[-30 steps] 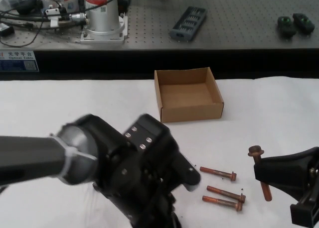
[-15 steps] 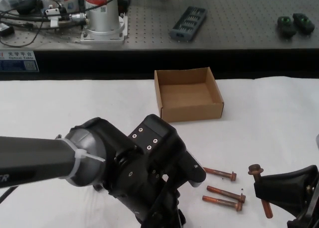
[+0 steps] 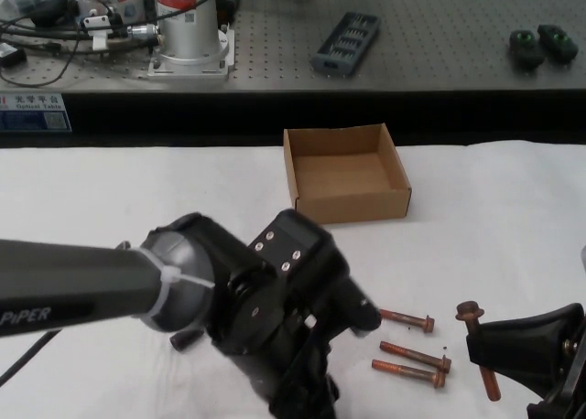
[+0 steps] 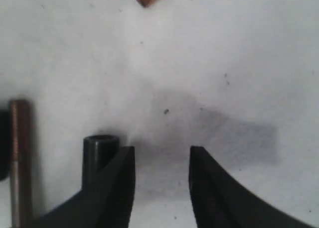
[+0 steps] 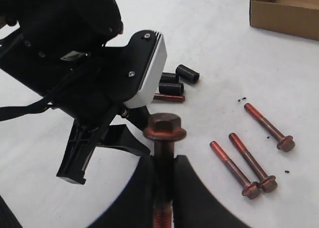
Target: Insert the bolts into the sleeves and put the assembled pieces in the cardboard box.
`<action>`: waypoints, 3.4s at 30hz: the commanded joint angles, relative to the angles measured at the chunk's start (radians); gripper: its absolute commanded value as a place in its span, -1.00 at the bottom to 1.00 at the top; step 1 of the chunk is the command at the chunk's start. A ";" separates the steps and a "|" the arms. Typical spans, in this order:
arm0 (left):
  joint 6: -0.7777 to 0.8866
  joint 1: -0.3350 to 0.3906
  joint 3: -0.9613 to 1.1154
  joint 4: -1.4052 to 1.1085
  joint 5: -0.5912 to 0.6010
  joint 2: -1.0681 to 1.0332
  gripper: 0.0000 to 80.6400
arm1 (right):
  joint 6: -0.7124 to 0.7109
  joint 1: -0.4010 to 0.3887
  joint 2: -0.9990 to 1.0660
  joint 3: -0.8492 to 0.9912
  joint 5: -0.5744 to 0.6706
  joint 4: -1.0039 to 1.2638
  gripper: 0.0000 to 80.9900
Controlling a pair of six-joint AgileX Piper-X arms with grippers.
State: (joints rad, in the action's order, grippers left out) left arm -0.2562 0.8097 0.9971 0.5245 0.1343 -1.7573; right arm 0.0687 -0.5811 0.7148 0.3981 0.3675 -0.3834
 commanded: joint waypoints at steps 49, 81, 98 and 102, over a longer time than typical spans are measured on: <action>-0.303 -0.083 0.084 0.181 -0.123 -0.077 -0.32 | 0.006 0.005 -0.008 0.004 0.008 0.037 -0.97; 0.138 -0.181 0.004 -0.063 0.280 0.142 -0.95 | 0.070 0.039 0.000 -0.003 -0.015 0.234 -0.97; 0.673 -0.193 -0.585 -1.125 0.378 0.477 -0.95 | 0.320 0.109 0.342 -0.075 0.226 0.842 -0.97; 0.659 -0.193 -0.641 -1.179 0.396 0.477 -0.95 | 0.374 0.109 0.413 -0.075 0.275 0.959 -0.97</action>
State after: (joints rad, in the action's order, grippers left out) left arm 0.3890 0.6167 0.3472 -0.6181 0.5406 -1.2909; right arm 0.4385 -0.4779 1.1335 0.3182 0.6250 0.5470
